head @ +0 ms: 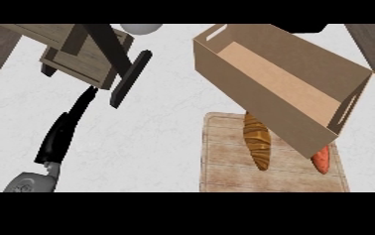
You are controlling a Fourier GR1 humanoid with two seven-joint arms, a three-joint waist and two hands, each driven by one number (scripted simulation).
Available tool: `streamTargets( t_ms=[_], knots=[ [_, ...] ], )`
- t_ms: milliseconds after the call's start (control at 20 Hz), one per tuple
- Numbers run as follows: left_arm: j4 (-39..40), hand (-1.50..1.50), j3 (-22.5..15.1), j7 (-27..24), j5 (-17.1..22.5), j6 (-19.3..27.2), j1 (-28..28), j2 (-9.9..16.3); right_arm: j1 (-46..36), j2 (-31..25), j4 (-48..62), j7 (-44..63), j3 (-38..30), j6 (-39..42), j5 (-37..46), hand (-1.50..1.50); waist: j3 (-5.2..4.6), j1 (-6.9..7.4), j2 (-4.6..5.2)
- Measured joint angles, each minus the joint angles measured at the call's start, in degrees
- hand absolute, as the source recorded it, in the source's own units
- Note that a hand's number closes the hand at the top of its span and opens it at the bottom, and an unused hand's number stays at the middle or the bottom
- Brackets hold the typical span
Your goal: Pick the sweet potato from the cutting board and place it in the cardboard box
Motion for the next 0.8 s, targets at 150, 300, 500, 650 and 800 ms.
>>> streamTargets(
  t_ms=[150,300,500,650,800],
  knots=[
    [0.3,0.0,-0.3,0.0,-0.7,0.2,-0.4,-0.9,3.2,0.2,-4.5,7.9,2.7,-0.1,6.2,-1.5,0.03,0.54,0.04],
    [1.0,0.0,0.1,0.5,-0.8,-0.6,-1.5,-0.9,2.6,0.3,-7.0,16.7,5.4,1.2,13.5,-1.5,0.06,1.1,0.07],
    [1.8,0.0,0.1,-0.6,-1.7,-0.6,-1.9,-1.8,-1.3,0.4,-8.5,28.1,9.4,4.6,21.7,-1.5,0.13,1.52,0.0],
    [2.1,0.0,0.6,-0.1,-2.2,-0.9,-2.2,-2.0,-6.7,0.4,-7.3,34.9,10.4,7.7,26.2,-1.5,0.18,1.54,-0.19],
    [2.0,0.0,1.2,0.2,-2.1,-1.8,-2.0,-2.1,-12.5,0.4,-6.0,40.9,11.4,10.7,29.9,-1.5,0.21,1.51,-0.3]
  ],
)
